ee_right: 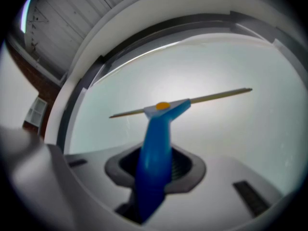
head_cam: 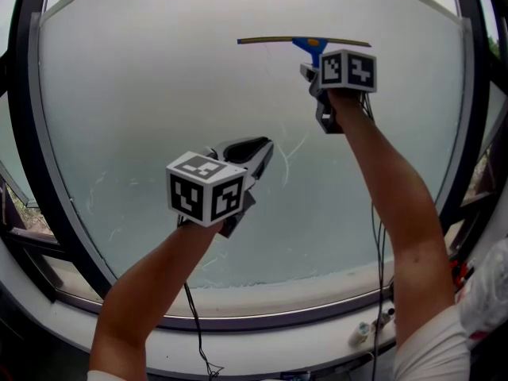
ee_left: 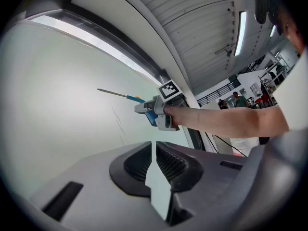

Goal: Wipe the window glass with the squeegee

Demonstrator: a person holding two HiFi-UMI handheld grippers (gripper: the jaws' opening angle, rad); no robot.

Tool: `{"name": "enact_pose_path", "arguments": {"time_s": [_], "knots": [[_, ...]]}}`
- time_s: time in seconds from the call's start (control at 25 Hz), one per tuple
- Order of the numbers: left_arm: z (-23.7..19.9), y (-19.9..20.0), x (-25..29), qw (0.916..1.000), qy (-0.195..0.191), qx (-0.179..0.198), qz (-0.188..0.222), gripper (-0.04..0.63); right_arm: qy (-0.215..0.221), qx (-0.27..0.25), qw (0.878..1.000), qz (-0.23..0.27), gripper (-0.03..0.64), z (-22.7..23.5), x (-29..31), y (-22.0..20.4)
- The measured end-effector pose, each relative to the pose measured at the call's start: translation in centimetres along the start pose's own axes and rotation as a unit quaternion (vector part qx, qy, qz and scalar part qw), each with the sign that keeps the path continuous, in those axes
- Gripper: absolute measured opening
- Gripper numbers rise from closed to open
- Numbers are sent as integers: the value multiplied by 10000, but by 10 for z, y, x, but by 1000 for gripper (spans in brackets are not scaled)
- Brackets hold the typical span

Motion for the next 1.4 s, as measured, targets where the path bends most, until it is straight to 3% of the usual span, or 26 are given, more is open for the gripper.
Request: {"name": "enact_pose_path", "arguments": {"time_s": [1.4], "knots": [[5,-40,10,9992,-171,-312,-193,52,99,59,9991,-420,118,-7,-6,-79]]}}
Point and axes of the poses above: the fingertips, and each gripper's own axes: x forward along the fingers, z to its right, y out of its top, the point moved 7 cm from there along -x, backward along the fingers, and after that the axes turned 9 degrees about -z, right-handed, at the moved point
